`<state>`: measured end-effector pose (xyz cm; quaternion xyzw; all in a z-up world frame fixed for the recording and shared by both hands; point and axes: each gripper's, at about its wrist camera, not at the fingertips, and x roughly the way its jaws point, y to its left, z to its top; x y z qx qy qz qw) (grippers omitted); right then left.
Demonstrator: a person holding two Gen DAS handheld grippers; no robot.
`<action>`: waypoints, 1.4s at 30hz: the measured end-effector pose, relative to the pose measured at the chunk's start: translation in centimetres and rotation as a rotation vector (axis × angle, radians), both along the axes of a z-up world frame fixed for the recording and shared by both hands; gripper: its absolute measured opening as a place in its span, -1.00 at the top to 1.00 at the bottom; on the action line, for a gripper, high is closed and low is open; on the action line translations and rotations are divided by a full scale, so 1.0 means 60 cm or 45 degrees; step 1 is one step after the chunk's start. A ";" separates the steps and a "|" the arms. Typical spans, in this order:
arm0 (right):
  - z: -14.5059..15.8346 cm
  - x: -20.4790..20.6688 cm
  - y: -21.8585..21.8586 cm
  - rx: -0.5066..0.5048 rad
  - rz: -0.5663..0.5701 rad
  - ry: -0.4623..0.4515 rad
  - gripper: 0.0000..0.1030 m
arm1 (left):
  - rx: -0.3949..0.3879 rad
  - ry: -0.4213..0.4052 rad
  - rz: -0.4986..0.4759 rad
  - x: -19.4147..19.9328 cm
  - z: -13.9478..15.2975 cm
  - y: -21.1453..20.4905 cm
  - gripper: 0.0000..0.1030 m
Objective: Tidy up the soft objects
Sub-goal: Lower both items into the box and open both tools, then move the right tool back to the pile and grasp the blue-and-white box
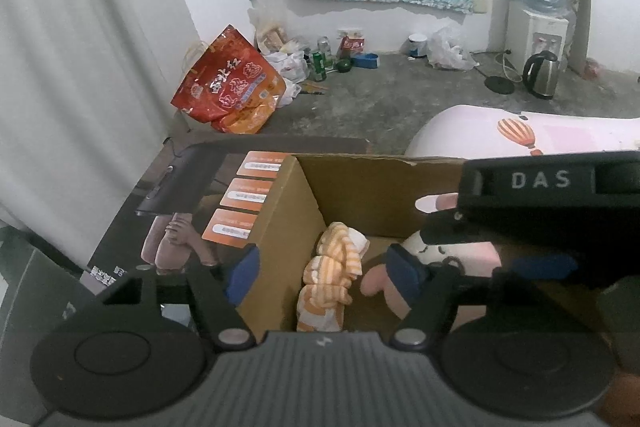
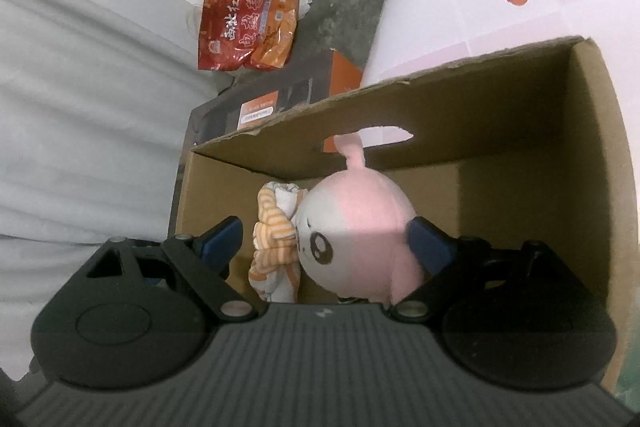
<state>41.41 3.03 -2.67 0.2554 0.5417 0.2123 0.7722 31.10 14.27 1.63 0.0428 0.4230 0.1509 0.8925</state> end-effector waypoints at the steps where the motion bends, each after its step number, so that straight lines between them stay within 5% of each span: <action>1: -0.002 0.001 0.000 -0.002 -0.002 0.001 -0.61 | -0.002 0.001 -0.001 -0.001 0.001 -0.002 -0.39; 7: -0.023 0.008 -0.007 -0.005 -0.021 0.035 -0.01 | -0.030 0.021 0.005 -0.015 0.000 0.005 -0.39; 17: -0.036 0.008 -0.021 0.079 -0.029 0.055 -0.03 | -0.048 0.000 0.005 -0.032 0.012 0.012 -0.39; 27: 0.078 -0.049 -0.079 0.161 0.045 -0.185 -0.09 | -0.119 -0.062 -0.020 -0.081 0.058 0.005 -0.51; 36: 0.204 -0.213 -0.293 0.275 0.107 -0.458 -0.43 | -0.166 -0.160 -0.163 -0.185 0.124 -0.038 -0.72; 42: 0.236 -0.363 -0.508 0.183 -0.036 -0.620 -0.56 | -0.319 -0.191 -0.374 -0.283 0.153 -0.096 -0.81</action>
